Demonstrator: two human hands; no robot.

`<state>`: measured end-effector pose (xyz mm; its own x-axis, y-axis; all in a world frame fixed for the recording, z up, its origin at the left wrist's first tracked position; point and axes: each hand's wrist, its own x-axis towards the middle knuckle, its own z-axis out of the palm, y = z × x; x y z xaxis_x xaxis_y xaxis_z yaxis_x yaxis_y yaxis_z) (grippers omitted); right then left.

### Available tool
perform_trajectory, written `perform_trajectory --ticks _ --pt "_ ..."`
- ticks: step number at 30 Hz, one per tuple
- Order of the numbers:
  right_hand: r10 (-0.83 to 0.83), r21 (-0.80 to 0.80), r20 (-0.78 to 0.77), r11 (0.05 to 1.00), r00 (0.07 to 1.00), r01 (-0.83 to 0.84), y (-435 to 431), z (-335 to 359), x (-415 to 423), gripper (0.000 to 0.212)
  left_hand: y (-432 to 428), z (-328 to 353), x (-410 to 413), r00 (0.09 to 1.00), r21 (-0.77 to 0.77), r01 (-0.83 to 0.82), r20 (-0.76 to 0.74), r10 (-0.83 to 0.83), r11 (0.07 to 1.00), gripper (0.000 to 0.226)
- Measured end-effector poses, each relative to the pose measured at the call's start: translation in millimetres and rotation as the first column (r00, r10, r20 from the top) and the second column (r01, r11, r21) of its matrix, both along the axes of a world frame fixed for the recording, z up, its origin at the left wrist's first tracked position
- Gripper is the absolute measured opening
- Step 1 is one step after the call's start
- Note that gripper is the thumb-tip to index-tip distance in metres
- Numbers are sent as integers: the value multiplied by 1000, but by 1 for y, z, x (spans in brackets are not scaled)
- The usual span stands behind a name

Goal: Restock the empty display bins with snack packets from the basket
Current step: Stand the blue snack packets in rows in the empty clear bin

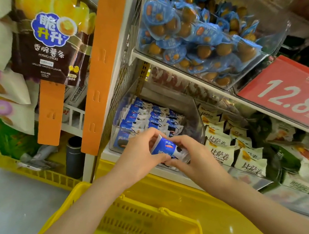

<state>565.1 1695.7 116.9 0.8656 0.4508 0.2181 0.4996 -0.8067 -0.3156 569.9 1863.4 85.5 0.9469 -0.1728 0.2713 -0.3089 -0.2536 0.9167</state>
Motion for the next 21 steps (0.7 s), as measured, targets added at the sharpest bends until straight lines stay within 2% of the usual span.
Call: perform_trajectory --ticks 3,5,8,11,13,16,19,21 --pt "-43 -13 42 999 998 43 -4 6 8 43 0 1 6 997 76 -33 72 28 997 30" --pt "-133 -20 100 991 986 136 -7 14 20 43 3 -1 17 980 94 -148 149 133 985 27" --pt "-303 -36 176 949 937 314 -10 29 56 40 10 -6 37 929 232 -321 264 258 918 26" --pt "-443 -132 142 878 885 461 -7 33 95 40 14 -21 51 938 482 -311 297 181 819 30" --pt "-453 -263 134 841 881 472 -6 25 117 38 15 -30 55 935 584 -309 332 126 751 45" --pt "-450 -431 115 781 886 453 -5 10 139 34 17 -38 57 920 579 -314 381 92 753 61" --pt "-512 -495 66 729 857 473 -5 -1 156 31 21 -45 60 907 556 -295 418 46 777 56" --pt "-512 -503 10 740 859 446 -7 -7 165 34 24 -49 61 897 556 -291 441 21 779 52"
